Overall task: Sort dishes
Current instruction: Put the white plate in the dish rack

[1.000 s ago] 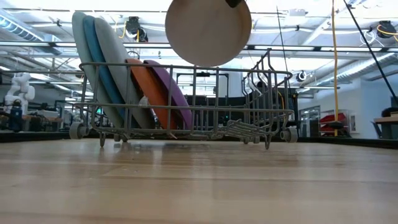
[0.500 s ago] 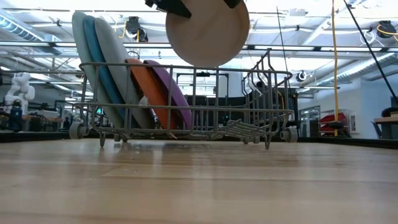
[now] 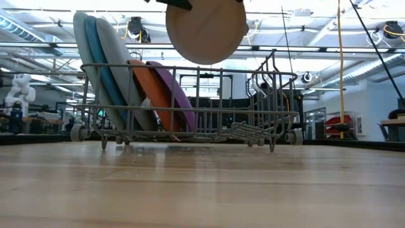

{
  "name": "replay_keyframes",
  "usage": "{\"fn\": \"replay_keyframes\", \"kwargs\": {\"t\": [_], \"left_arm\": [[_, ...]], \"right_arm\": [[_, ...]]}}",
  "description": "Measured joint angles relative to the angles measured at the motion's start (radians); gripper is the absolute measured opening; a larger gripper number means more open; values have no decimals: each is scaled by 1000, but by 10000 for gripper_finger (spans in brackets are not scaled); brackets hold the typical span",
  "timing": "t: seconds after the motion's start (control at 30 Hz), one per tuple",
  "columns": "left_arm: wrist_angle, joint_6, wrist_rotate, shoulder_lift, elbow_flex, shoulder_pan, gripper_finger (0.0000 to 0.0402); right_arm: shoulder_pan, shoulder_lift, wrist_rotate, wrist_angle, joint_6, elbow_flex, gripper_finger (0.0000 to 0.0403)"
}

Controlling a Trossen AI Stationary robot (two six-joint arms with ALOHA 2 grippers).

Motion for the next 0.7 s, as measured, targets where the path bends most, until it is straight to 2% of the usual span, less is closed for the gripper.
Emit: {"fn": "replay_keyframes", "kwargs": {"t": [0.1, 0.23, 0.3, 0.5, 0.7], "left_arm": [[-23, 126, 68, 0, 1, 22, 32], [-27, 278, 184, 5, -1, 42, 32], [-25, 320, 231, 8, -1, 60, 32], [-54, 352, 387, 28, -1, 113, 32], [-74, 363, 467, 59, -1, 133, 32]], "right_arm": [[26, -5, -90, -3, 0, 0, 82], [64, -28, -293, -3, -14, 0, 118], [91, -43, -342, -7, -37, 0, 126], [145, -115, -361, -71, -62, 0, 111], [56, -169, -346, -219, 129, 0, 64]]}}
